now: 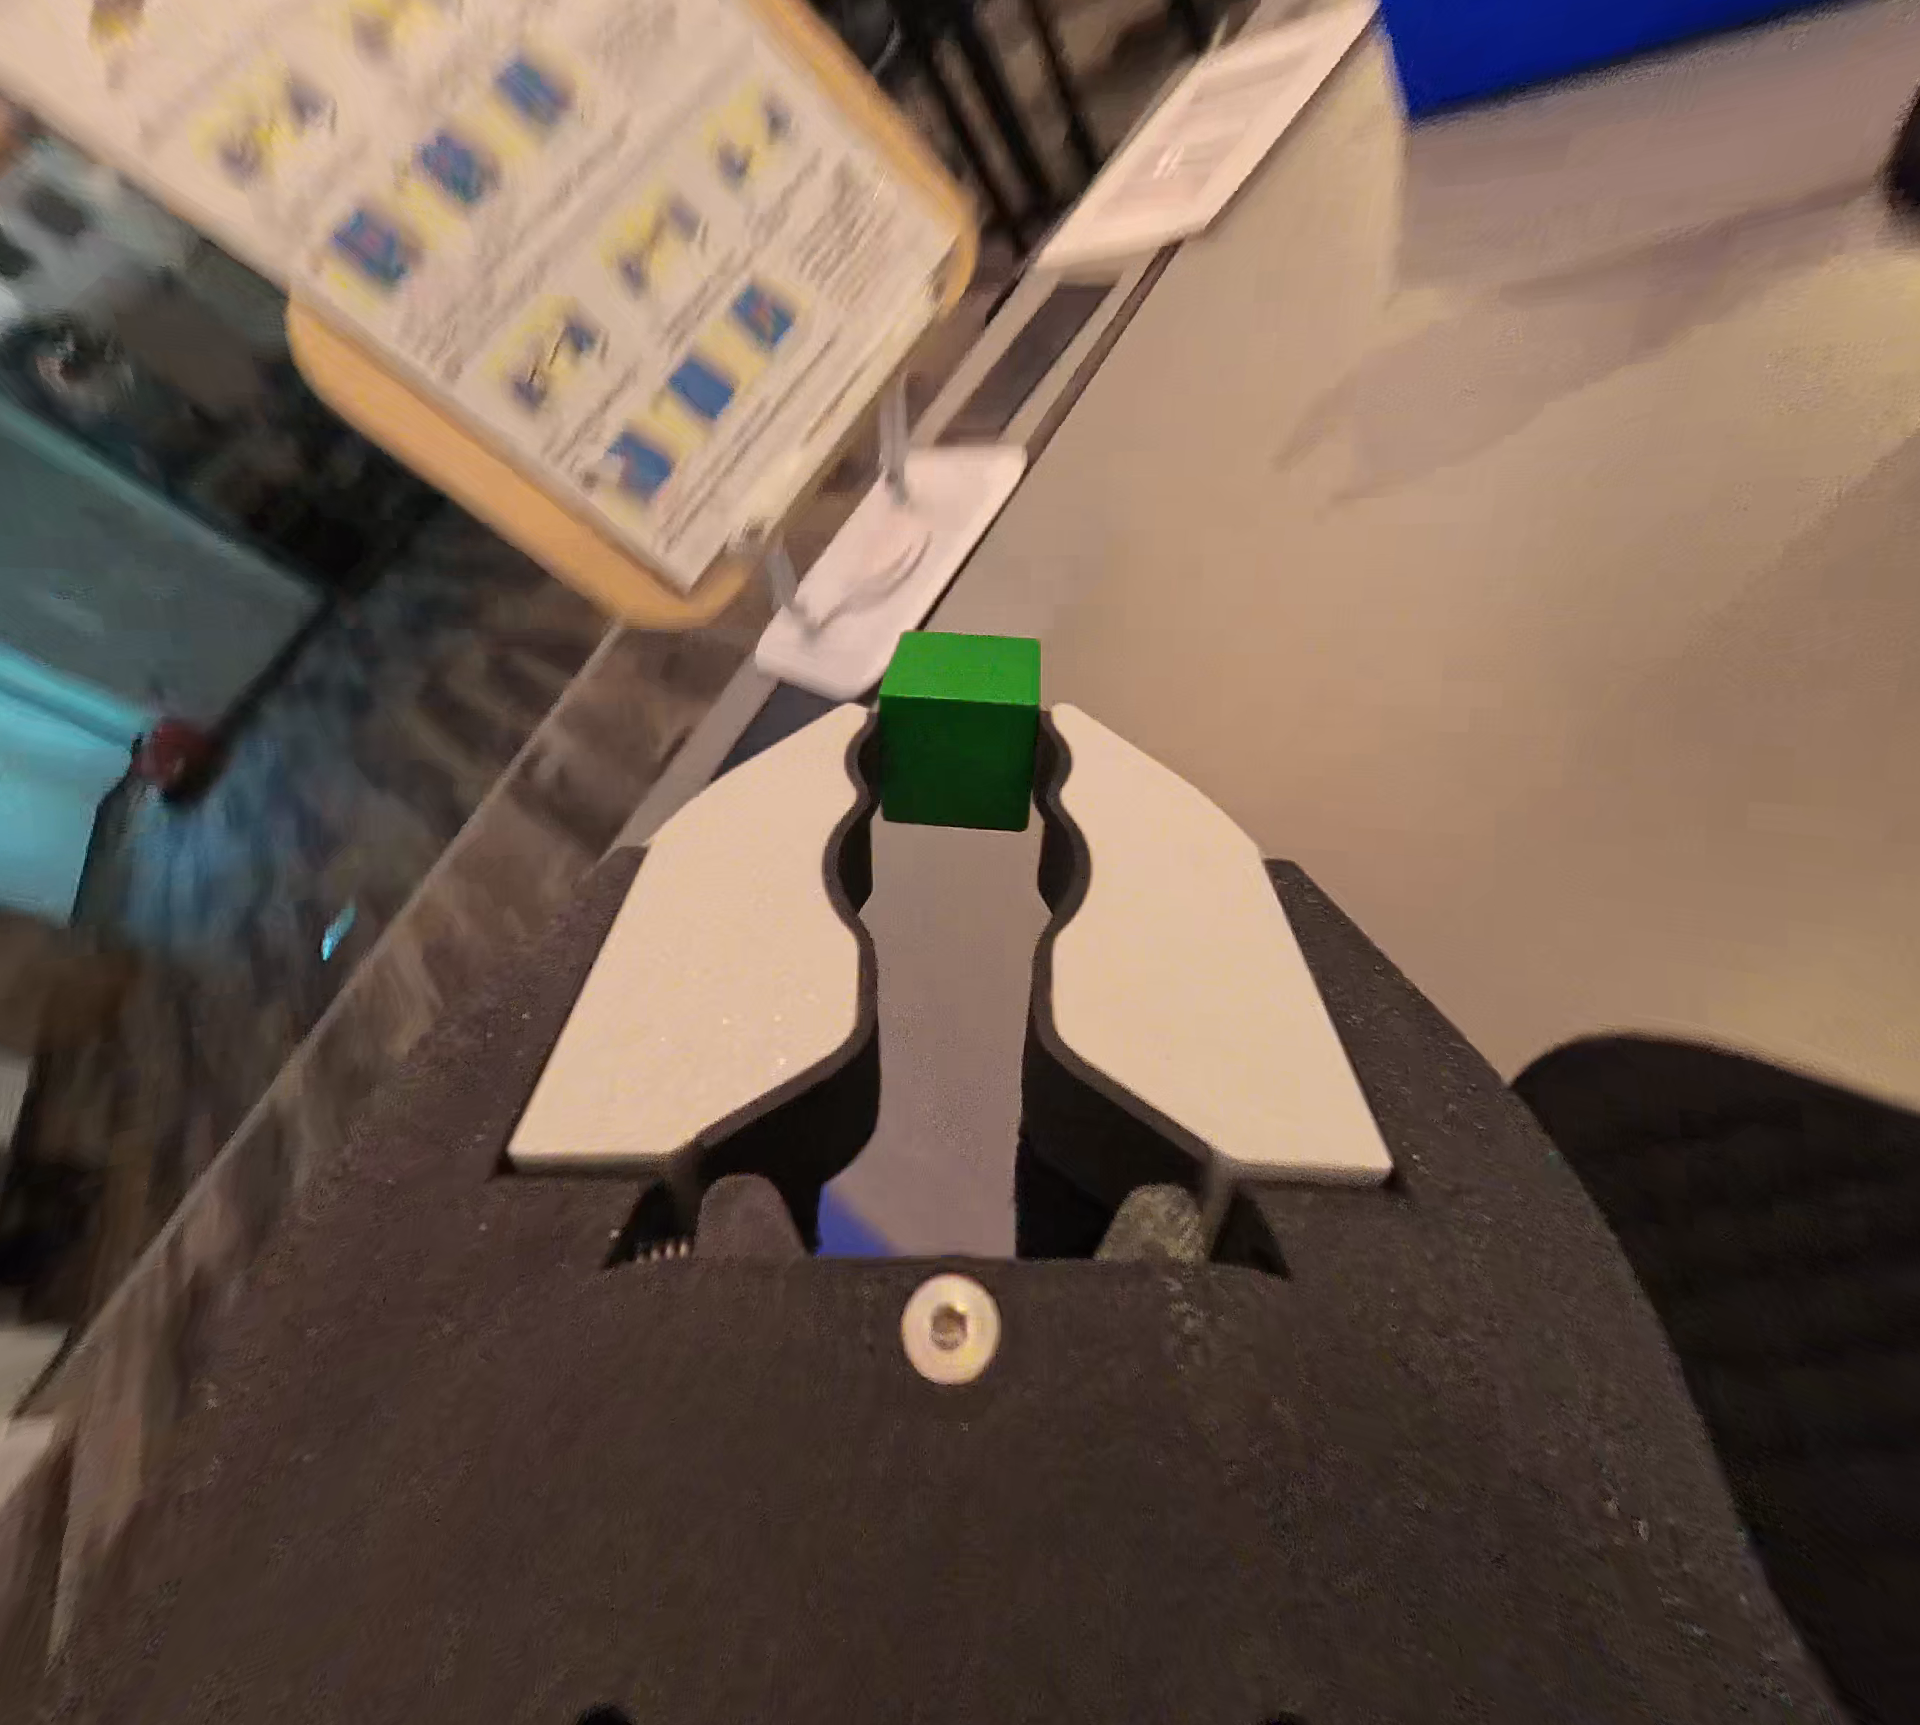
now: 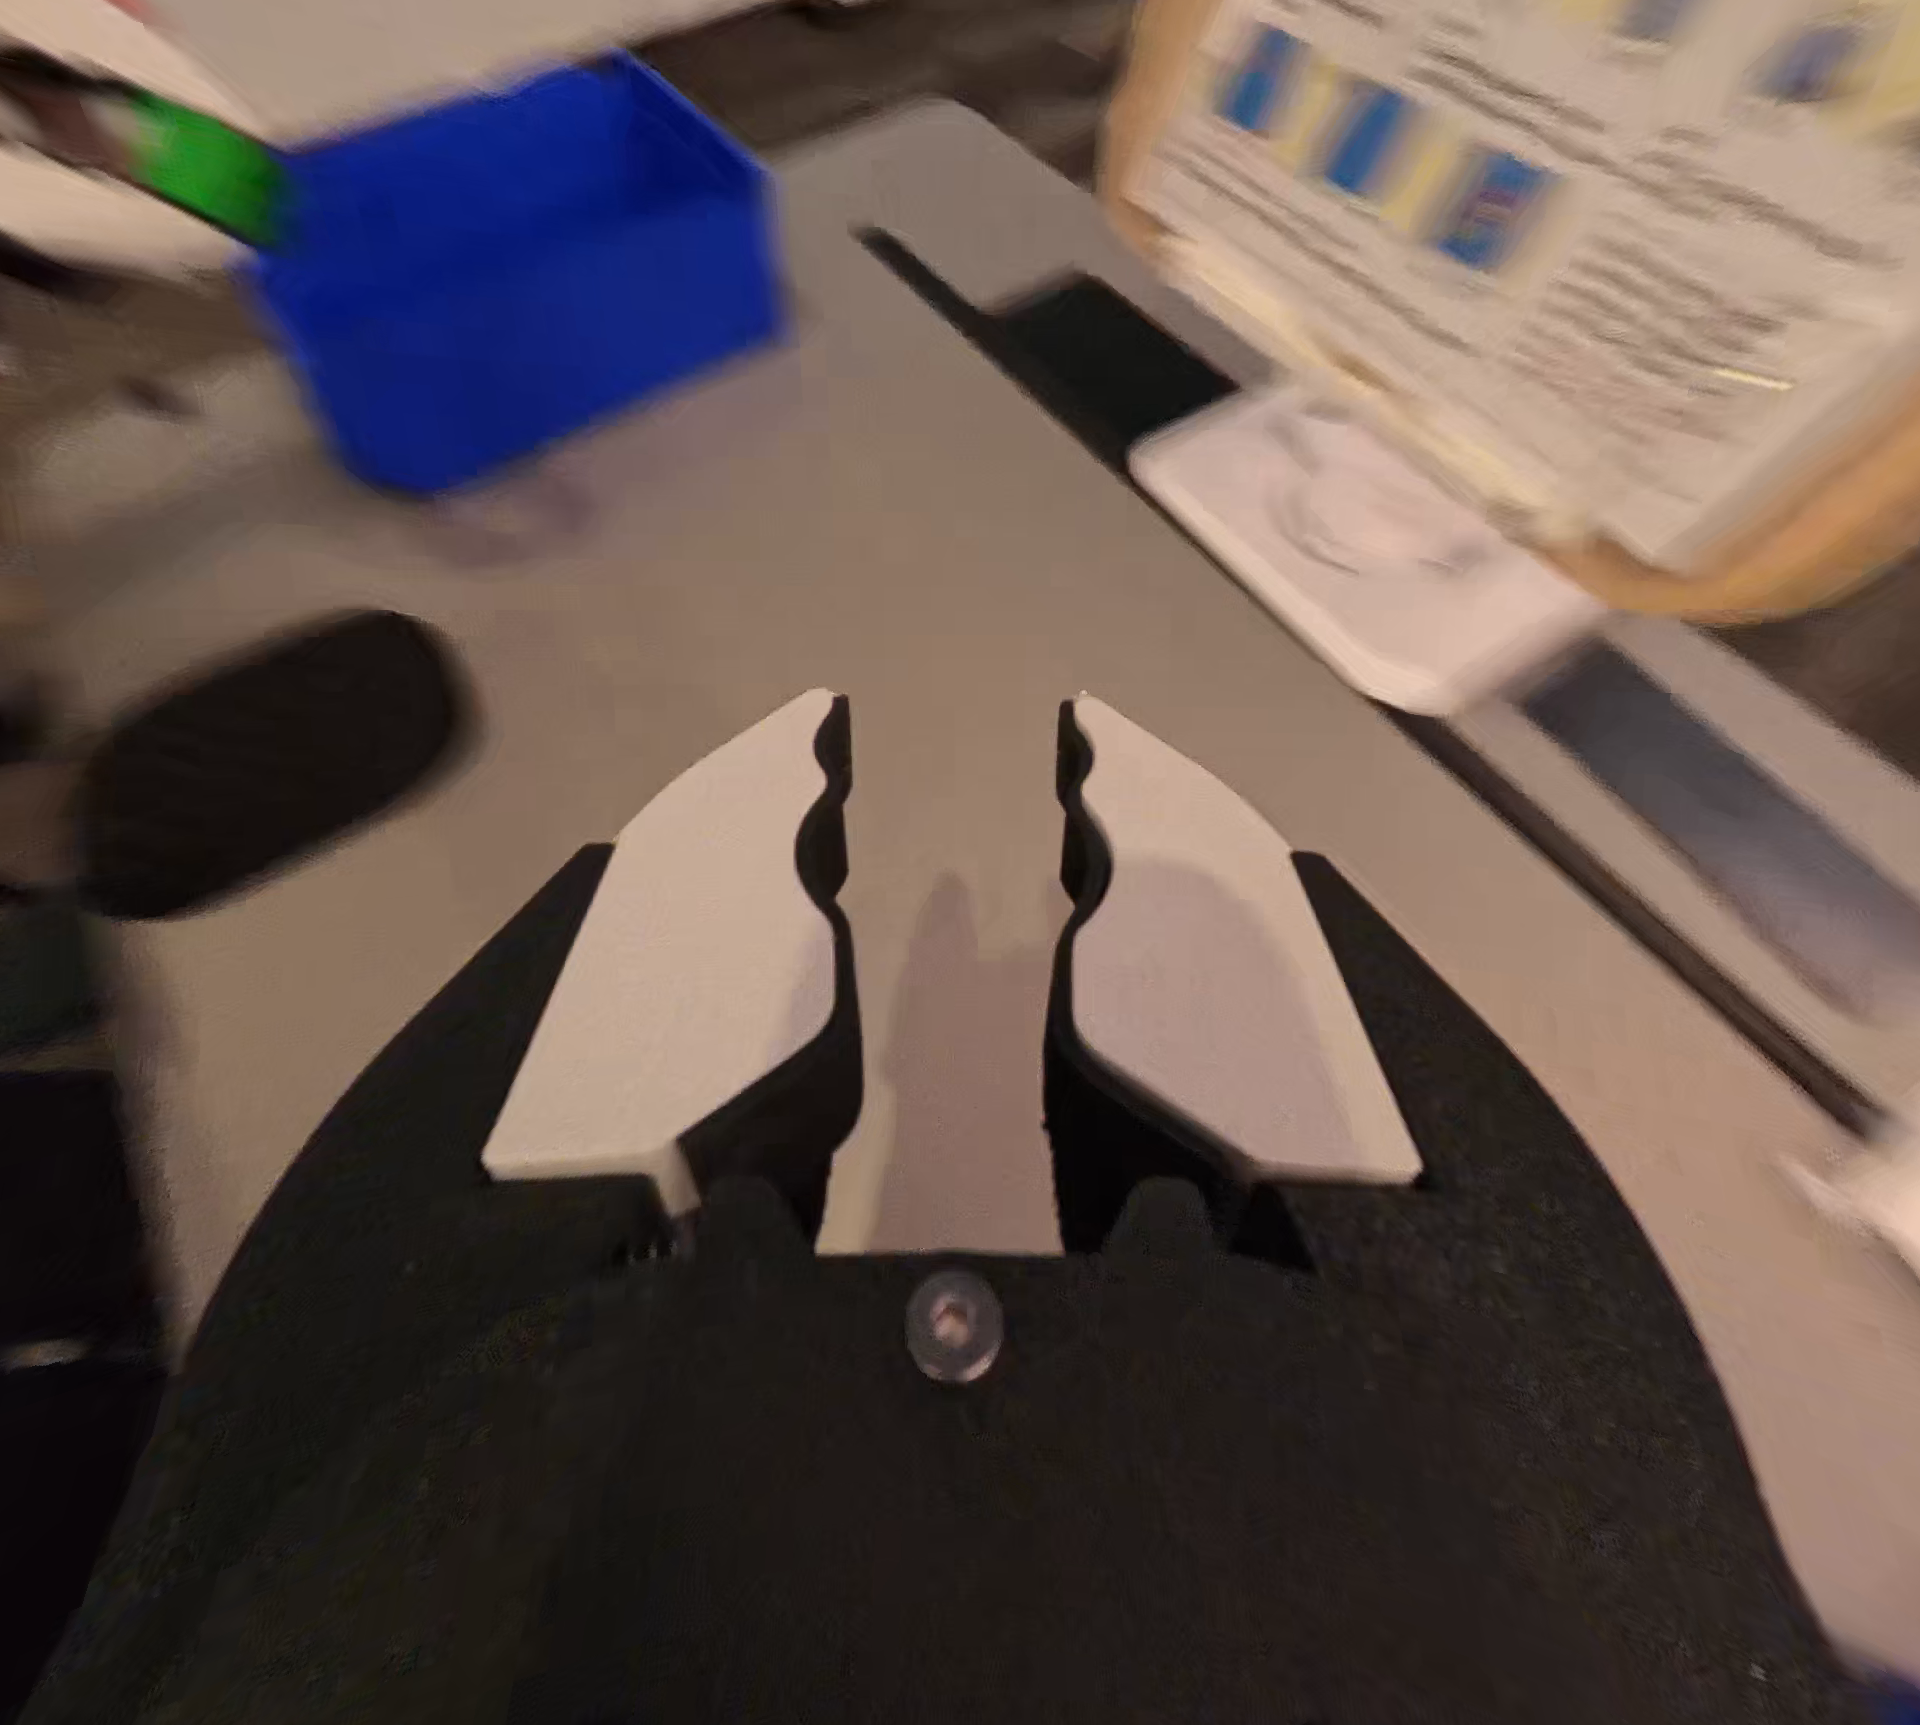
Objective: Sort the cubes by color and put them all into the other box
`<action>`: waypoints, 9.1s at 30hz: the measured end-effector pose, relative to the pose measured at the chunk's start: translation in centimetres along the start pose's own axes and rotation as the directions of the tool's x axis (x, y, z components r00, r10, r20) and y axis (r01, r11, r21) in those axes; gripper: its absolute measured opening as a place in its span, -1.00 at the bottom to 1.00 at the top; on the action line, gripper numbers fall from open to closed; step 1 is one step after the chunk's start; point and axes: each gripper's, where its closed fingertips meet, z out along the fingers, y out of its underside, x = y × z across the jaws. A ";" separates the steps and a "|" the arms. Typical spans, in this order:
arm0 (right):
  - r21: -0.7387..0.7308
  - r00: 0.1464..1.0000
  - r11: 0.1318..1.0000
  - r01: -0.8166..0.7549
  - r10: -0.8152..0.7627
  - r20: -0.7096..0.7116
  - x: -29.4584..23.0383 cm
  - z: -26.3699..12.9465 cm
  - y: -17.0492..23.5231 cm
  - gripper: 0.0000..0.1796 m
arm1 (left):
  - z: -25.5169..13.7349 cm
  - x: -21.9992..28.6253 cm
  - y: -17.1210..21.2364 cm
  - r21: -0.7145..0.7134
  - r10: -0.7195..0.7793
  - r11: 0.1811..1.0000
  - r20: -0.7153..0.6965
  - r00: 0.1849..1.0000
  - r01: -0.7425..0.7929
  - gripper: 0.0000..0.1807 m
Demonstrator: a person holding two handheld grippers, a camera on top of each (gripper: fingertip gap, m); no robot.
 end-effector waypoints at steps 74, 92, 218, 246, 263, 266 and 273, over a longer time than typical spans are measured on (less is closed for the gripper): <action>-0.101 0.588 0.670 -0.735 0.557 -0.587 19.8 -23.3 31.9 -0.53 | 4.8 2.8 2.9 -0.043 -0.315 0.943 0.212 0.925 0.330 -0.68; 0.043 0.650 0.894 -0.446 0.356 -0.671 19.7 -25.4 20.5 -0.50 | -7.1 -6.5 15.8 -0.454 -0.168 0.809 0.432 0.886 0.375 -0.61; 0.452 0.852 0.865 -0.216 0.393 -0.346 11.5 -20.8 2.6 -0.51 | -4.3 -8.7 21.0 -0.409 -0.204 0.847 0.340 0.918 0.340 -0.79; 0.291 0.969 0.938 -0.189 0.226 -0.099 5.1 -10.1 -1.4 -0.52 | 6.9 -12.6 30.8 -0.634 -0.482 0.493 0.370 0.794 0.595 -0.49; 0.294 0.969 0.933 -0.207 0.236 -0.066 5.7 -10.2 -1.3 -0.52 | 5.2 -15.1 29.9 -0.522 -0.423 0.569 0.478 0.770 0.636 -0.68; 0.300 0.974 0.934 -0.193 0.219 -0.054 5.3 -9.9 -1.7 -0.53 | 3.6 -16.1 25.7 -0.383 -0.445 0.672 0.476 0.759 0.634 -0.69; 0.262 0.995 0.960 -0.100 0.100 0.014 2.2 -6.5 -3.0 -0.55 | 2.4 -12.9 6.0 0.046 -0.405 0.913 0.228 0.886 0.405 -0.70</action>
